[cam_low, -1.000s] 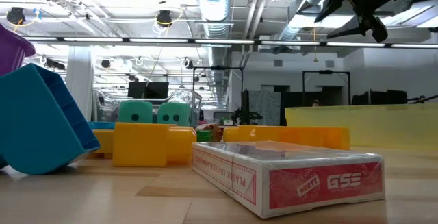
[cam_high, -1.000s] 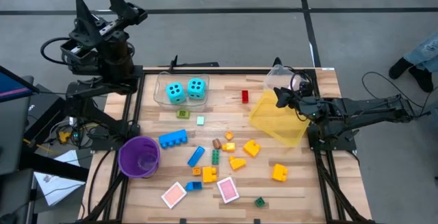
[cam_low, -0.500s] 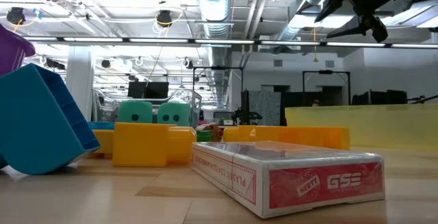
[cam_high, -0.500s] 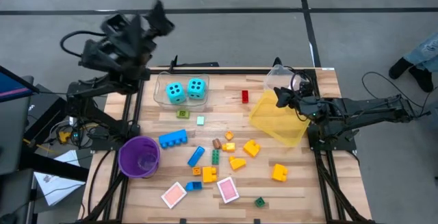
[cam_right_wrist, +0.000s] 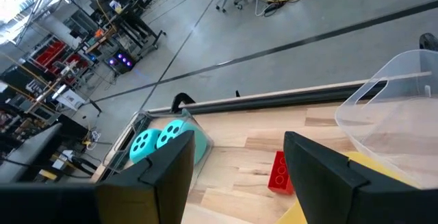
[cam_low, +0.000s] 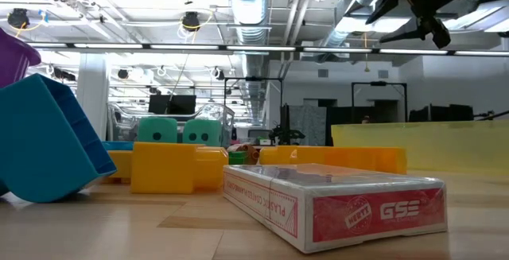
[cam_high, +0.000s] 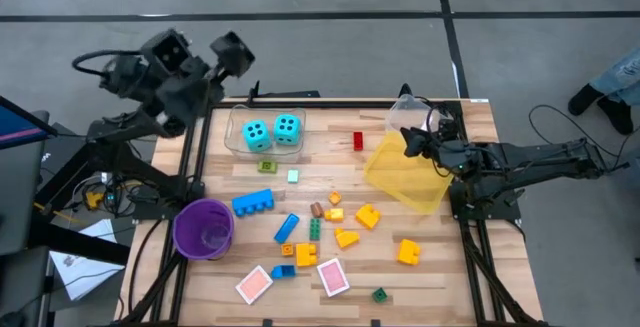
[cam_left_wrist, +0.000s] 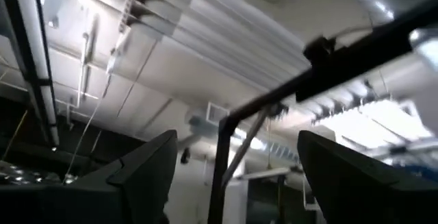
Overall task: Pick & Place Toys
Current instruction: Put the brown game piece into the yellow bin
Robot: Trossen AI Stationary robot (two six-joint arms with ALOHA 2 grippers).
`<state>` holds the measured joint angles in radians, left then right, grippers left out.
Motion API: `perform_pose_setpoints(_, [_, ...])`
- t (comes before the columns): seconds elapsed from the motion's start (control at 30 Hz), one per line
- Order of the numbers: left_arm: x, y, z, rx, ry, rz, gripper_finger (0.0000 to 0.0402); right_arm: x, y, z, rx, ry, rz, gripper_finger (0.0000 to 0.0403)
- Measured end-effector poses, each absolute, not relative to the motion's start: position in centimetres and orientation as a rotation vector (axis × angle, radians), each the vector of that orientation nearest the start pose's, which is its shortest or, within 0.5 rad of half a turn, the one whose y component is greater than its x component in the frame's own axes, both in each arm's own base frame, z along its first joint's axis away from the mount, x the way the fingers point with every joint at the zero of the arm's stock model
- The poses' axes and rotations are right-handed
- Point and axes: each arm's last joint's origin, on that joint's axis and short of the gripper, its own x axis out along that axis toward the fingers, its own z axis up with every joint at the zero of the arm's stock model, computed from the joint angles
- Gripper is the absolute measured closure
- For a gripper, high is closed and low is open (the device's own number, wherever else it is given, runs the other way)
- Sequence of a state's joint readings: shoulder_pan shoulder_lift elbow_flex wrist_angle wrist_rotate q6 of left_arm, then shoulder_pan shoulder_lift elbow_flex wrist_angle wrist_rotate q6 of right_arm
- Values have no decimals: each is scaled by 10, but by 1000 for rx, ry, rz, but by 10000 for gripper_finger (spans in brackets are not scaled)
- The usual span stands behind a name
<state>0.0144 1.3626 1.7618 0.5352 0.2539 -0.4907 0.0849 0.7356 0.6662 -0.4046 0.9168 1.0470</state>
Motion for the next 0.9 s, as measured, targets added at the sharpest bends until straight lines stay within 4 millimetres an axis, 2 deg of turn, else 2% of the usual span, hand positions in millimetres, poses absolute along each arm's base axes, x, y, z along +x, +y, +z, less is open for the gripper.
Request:
perform_pose_setpoints(0.1, [213, -10, 588, -246, -745, -346, 105, 148, -10, 286, 745, -47, -934, 186])
perform_pose_setpoints(0.3, [180, -15, 586, -168, -529, 51, 105, 146, -10, 288, 757, -56, -920, 186])
perform_pose_setpoints(0.4, [183, -21, 583, -149, -392, 139, 105, 146, -10, 287, 755, -51, -920, 186])
perform_pose_setpoints(0.53, [206, -25, 565, -102, -167, 217, 105, 146, -10, 288, 756, -51, -919, 186])
perform_pose_setpoints(0.73, [249, -28, 522, -7, 165, 265, 105, 146, -12, 288, 757, -57, -931, 186])
perform_pose_setpoints(0.9, [286, -22, 484, 53, 399, 310, 105, 146, -14, 288, 757, -60, -942, 186])
